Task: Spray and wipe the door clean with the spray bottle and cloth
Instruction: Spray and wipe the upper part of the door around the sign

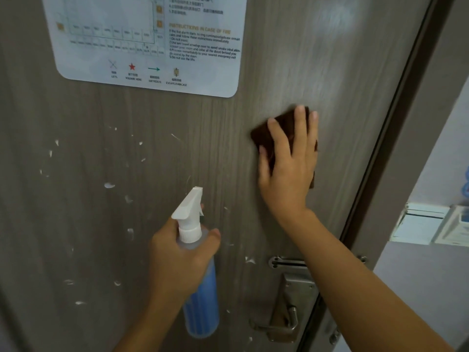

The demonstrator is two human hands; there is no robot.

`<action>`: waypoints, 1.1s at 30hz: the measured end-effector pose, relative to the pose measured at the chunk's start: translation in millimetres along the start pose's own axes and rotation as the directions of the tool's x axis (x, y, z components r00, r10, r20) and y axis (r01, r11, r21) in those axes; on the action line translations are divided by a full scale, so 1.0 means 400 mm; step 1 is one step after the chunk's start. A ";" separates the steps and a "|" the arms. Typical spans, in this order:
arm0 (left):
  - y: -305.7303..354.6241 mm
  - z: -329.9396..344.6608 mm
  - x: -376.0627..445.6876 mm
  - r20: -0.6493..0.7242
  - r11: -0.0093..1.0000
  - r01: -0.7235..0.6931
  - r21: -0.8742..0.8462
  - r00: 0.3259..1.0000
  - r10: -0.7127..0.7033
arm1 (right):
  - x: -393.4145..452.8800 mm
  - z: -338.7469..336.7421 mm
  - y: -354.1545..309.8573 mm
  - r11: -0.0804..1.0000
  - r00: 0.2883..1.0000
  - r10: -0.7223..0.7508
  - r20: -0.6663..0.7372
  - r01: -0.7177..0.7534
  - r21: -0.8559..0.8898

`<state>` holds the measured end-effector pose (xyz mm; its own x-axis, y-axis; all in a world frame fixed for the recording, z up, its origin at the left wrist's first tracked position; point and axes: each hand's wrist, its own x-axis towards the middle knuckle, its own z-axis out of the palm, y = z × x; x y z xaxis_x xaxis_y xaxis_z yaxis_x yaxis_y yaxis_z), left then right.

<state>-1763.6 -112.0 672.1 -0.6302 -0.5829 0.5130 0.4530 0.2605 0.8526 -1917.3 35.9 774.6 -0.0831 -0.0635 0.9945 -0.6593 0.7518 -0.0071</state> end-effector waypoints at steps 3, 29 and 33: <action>-0.006 -0.010 -0.003 0.010 1.000 -0.003 -0.014 1.000 0.003 | -0.069 -0.018 0.029 0.947 0.930 -0.319 0.184 0.318 0.037; 0.019 -0.017 0.007 -0.024 0.997 -0.072 -0.022 0.997 0.071 | 0.024 -0.054 0.035 0.989 0.980 -0.148 0.135 0.150 -0.006; 0.036 0.001 0.013 -0.008 0.996 -0.087 -0.035 0.996 0.087 | 0.014 -0.006 -0.018 0.993 0.989 -0.114 0.092 0.112 0.024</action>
<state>-1760.7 -111.0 687.3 -0.5836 -0.5639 0.5843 0.5279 0.2832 0.8007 -1911.2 31.5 780.5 -0.0758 -0.2087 0.9750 -0.6823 0.7239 0.1019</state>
